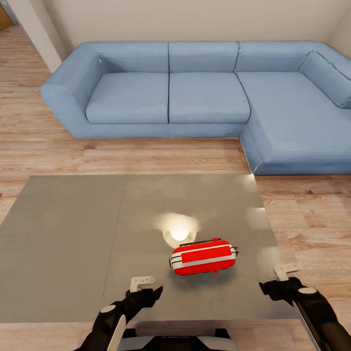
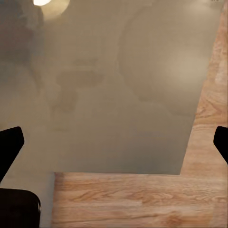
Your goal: Turn on the radio receiver that's on the table in the living room.
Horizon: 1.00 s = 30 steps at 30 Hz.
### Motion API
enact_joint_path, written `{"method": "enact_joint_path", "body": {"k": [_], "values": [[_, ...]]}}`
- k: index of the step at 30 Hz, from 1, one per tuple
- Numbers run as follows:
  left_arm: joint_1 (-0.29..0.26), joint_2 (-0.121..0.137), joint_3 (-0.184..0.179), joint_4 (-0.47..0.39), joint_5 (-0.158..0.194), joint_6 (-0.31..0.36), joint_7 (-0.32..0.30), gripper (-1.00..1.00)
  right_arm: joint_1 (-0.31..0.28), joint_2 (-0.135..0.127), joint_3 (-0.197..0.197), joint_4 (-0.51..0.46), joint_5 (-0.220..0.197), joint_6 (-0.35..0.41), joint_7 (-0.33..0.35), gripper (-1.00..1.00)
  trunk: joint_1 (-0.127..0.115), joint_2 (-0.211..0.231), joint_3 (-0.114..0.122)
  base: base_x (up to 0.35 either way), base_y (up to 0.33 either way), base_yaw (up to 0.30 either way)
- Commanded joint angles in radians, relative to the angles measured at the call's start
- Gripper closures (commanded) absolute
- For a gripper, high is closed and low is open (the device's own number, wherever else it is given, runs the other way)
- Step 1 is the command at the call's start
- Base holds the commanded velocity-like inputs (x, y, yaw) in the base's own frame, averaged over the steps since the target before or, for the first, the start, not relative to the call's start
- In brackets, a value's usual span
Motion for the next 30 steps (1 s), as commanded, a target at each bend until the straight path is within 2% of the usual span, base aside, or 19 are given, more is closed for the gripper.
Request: {"method": "enact_joint_path", "body": {"k": [1, 5, 13, 15, 19, 25, 26, 27, 28, 29, 30], "values": [[-0.004, -0.006, -0.002, 0.006, -0.002, -0.001, 0.0, -1.0, 0.001, -0.002, -0.001, -0.002, -0.003, -0.006, 0.004, -1.0, 0.0, 0.0, 0.0, 0.0, 0.0, 0.0], [-0.008, -0.025, -0.005, 0.028, -0.005, -0.003, 0.0, -1.0, 0.003, -0.009, -0.001, -0.008, -0.009, -0.028, 0.015, -1.0, 0.0, 0.0, 0.0, 0.0, 0.0, 0.0], [-0.01, -0.026, -0.007, 0.049, -0.006, -0.004, 0.0, -1.0, 0.003, -0.017, -0.004, -0.048, -0.003, -0.073, 0.017, -1.0, 0.0, 0.0, 0.0, 0.0, 0.0, 0.0], [-0.01, -0.025, -0.007, 0.049, -0.006, -0.004, 0.0, -1.0, 0.003, -0.022, -0.009, -0.059, -0.001, -0.061, 0.018, -1.0, 0.0, 0.0, 0.0, 0.0, 0.0, 0.0], [-0.01, -0.024, -0.007, 0.048, -0.006, -0.004, -0.001, -1.0, -0.015, -0.045, -0.009, -0.081, -0.001, -0.039, 0.028, -1.0, 0.0, 0.0, 0.0, 0.0, 0.0, 0.0], [-0.01, -0.024, -0.006, 0.048, -0.006, -0.004, -0.035, -1.0, -0.049, -0.078, 0.003, -0.115, 0.007, -0.006, 0.061, -1.0, 0.0, 0.0, 0.0, 0.0, 0.0, 0.0], [-0.01, -0.024, -0.006, 0.049, -0.005, -0.004, -0.045, -1.0, -0.375, -0.11, 0.005, -0.131, 0.024, 0.18, 0.393, -1.0, 0.0, 0.0, 0.0, 0.0, 0.0, 0.0], [-0.01, -0.024, -0.006, 0.049, -0.006, -0.004, -0.047, -1.0, -0.406, -0.111, 0.006, -0.132, 0.052, 0.194, 0.441, -1.0, 0.0, 0.0, 0.0, 0.0, 0.0, 0.0], [-0.01, -0.024, -0.006, 0.049, -0.006, -0.004, -0.048, -1.0, -0.417, -0.111, 0.007, -0.132, 0.062, 0.199, 0.457, -1.0, 0.0, 0.0, 0.0, 0.0, 0.0, 0.0], [-0.01, -0.024, -0.006, 0.05, -0.006, -0.004, -0.049, -1.0, -0.438, -0.112, 0.038, -0.132, 0.111, 0.206, 0.517, -1.0, 0.0, 0.0, 0.0, 0.0, 0.0, 0.0], [-0.01, -0.024, -0.006, 0.05, -0.006, -0.004, -0.049, -1.0, -0.443, -0.112, 0.055, -0.132, 0.127, 0.207, 0.535, -1.0, 0.0, 0.0, 0.0, 0.0, 0.0, 0.0]]}}
